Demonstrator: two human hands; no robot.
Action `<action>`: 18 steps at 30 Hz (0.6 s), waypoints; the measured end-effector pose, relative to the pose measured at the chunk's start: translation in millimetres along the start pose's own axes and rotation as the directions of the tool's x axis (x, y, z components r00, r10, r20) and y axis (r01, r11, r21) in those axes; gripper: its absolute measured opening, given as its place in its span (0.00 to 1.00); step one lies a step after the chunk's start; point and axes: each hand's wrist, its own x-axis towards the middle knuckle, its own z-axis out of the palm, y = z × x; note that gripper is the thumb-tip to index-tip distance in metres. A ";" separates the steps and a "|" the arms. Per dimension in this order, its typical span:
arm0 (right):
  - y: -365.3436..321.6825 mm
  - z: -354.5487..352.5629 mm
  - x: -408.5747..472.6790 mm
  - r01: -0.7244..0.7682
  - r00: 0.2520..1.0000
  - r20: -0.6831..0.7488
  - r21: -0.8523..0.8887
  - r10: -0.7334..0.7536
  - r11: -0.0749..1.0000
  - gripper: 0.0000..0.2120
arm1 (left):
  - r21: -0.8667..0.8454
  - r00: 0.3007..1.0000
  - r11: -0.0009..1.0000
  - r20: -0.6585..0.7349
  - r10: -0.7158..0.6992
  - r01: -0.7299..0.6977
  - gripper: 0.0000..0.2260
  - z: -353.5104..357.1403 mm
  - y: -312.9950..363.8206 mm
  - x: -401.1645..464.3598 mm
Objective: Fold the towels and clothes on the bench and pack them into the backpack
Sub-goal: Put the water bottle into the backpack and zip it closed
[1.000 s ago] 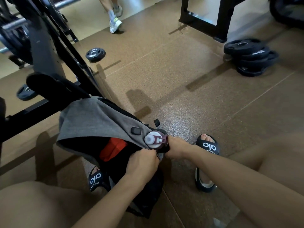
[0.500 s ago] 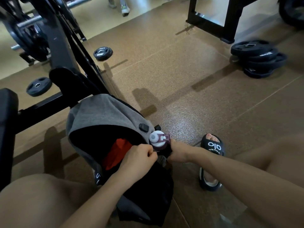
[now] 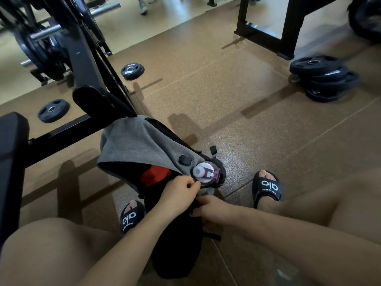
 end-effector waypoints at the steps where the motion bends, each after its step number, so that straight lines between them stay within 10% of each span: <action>1: -7.3 -0.7 -3.4 -0.009 1.000 0.023 0.139 0.006 0.990 0.09 | 0.056 1.000 0.998 -0.006 0.008 -0.008 0.19 -1.2 0.3 0.5; 8: -21.6 -12.3 -6.4 -0.099 0.967 0.250 0.546 -0.050 0.832 0.27 | 0.411 0.997 0.911 0.083 0.010 -0.043 0.21 -14.4 6.7 2.1; 16: -11.9 -11.9 7.3 -0.043 0.982 0.185 0.359 -0.026 0.932 0.30 | 0.518 0.992 0.847 0.109 0.066 -0.114 0.09 -21.1 -7.9 3.9; 18: -15.9 -13.0 11.3 0.112 0.993 0.018 0.061 -0.113 0.992 0.23 | 0.500 0.990 0.856 0.114 0.086 -0.131 0.07 -23.1 -12.2 4.4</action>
